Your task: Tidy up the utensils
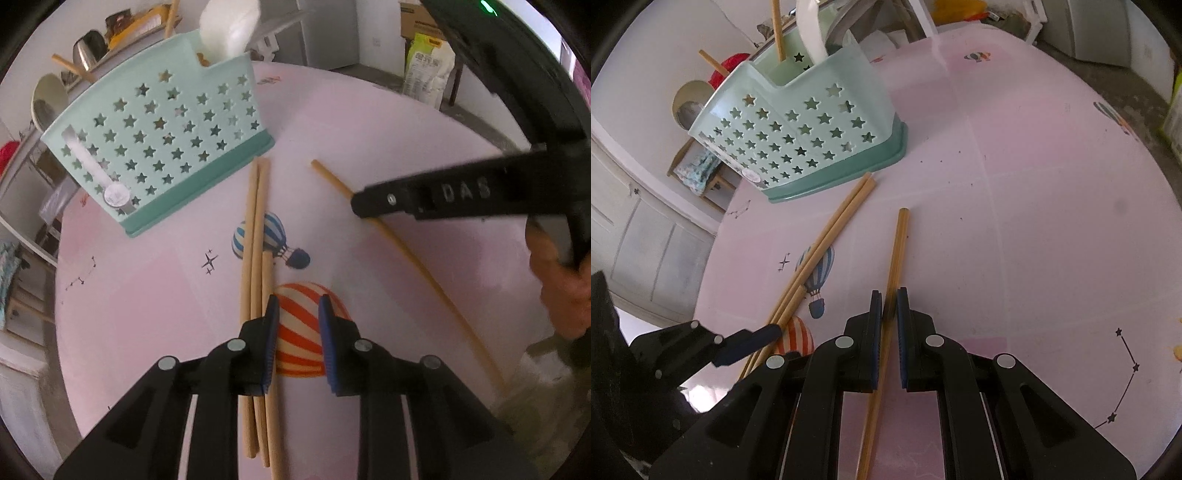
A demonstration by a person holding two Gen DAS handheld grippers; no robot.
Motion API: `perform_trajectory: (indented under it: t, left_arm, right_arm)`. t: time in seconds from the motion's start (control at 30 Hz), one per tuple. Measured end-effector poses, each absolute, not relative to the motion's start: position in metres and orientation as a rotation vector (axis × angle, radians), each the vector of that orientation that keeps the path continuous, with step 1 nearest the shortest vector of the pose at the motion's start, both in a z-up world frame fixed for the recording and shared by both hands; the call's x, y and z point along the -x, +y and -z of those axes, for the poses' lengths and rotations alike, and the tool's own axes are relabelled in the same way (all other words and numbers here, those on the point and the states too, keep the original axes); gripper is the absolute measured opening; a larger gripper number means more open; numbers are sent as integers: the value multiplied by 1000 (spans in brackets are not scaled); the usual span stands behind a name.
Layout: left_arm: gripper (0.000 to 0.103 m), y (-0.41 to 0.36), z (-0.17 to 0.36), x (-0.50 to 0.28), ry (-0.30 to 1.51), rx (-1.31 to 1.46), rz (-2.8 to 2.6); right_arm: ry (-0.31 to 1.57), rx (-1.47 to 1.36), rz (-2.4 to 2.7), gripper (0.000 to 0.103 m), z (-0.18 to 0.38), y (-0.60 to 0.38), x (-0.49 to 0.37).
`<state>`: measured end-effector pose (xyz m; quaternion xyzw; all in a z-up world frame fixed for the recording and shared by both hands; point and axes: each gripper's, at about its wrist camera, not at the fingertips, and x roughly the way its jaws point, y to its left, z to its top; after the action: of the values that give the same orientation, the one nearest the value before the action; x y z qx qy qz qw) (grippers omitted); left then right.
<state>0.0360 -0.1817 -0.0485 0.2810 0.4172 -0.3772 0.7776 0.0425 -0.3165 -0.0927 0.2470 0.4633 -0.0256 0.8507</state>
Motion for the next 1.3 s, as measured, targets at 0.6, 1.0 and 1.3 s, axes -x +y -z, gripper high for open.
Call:
perform_trajectory:
  t: [0.6, 1.0, 1.3]
  left_arm:
    - [21, -170, 47, -52, 986, -467, 851]
    - [21, -188, 52, -60, 1069, -485, 843]
    - [6, -216, 56, -59, 1005, -627, 781]
  right_arm:
    - [953, -561, -1, 6, 95, -326, -30]
    - [949, -568, -16, 5, 95, -325, -29]
    - [949, -570, -15, 4, 94, -325, -28]
